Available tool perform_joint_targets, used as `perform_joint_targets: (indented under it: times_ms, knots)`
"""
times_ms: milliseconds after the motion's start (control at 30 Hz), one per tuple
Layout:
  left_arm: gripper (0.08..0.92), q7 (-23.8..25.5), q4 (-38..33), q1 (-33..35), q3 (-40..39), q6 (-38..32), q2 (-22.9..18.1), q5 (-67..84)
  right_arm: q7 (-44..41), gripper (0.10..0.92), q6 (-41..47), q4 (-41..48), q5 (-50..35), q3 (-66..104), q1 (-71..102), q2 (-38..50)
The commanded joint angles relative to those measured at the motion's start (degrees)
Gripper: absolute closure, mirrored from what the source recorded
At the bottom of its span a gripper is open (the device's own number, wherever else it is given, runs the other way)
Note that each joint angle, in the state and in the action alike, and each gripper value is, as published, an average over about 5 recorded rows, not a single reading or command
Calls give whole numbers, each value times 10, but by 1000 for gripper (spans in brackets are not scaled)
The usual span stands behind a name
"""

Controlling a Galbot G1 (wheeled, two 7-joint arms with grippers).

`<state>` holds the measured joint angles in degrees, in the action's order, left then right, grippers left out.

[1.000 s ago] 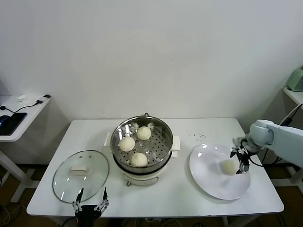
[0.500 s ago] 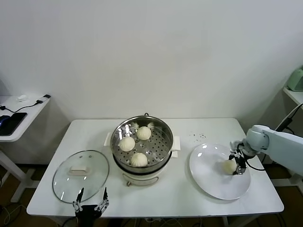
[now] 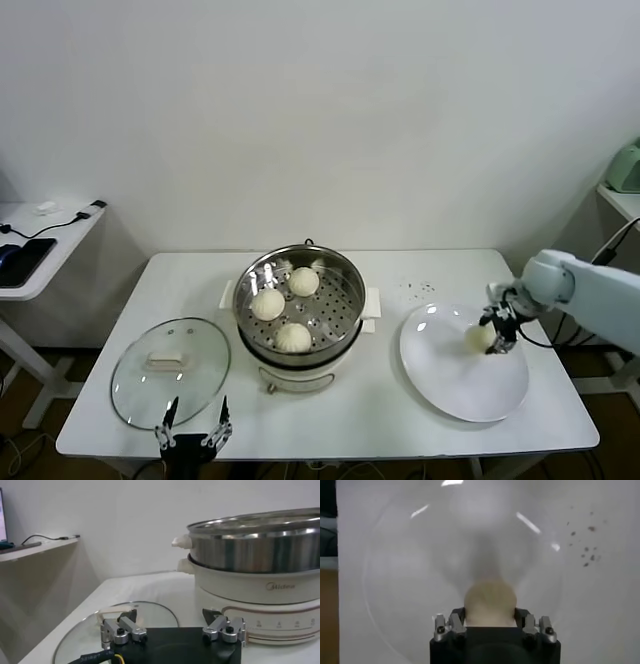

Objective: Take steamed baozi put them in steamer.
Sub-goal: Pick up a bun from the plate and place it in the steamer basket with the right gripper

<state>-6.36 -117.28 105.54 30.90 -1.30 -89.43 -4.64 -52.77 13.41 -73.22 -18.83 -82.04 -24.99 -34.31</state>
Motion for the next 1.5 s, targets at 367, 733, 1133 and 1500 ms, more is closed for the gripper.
perform_joint_targets:
  times_ms: [367,733,1133,1500]
  knots:
    - [177,5,-14,0,-2,6,3,1,41,381,59,-175,-426,-227,-467,-247]
    - [177,3,-14,0,-1,4,3,7,137,380,120,-123,-401,-166,-275,-373]
    - [177,4,-10,-3,1,4,6,9,189,380,159,-105,-311,-135,-155,-345]
    - [177,4,-8,-5,1,5,7,12,198,380,164,-88,-294,-123,-129,-321]
